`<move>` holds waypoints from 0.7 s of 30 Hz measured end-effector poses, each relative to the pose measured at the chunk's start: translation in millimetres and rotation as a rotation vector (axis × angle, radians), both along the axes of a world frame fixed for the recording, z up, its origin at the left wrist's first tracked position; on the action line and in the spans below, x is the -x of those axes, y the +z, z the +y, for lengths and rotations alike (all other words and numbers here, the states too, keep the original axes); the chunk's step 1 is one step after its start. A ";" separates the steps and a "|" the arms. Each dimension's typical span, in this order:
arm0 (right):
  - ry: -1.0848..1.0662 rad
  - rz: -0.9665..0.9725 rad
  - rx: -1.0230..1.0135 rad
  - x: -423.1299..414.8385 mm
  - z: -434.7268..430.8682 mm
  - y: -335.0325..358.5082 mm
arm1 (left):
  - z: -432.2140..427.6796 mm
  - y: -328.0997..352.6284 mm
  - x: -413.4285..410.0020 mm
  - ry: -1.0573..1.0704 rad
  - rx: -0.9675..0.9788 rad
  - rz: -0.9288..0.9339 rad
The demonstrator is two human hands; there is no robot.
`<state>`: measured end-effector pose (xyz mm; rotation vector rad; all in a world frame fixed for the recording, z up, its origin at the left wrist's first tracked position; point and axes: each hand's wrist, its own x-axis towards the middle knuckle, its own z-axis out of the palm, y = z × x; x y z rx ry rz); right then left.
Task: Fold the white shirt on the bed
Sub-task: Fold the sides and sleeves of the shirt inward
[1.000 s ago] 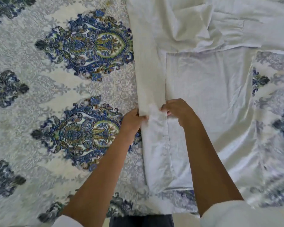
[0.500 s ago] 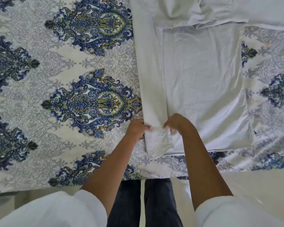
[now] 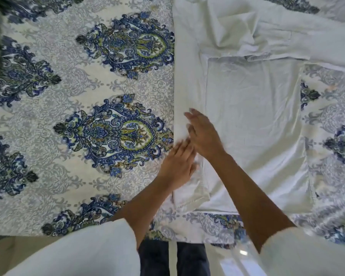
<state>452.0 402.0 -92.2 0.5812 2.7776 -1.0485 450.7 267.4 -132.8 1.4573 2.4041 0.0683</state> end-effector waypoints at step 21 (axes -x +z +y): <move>0.048 -0.055 -0.216 82.6 56.5 -44.8 | -6.5 5.6 51.8 0.076 -0.371 -0.222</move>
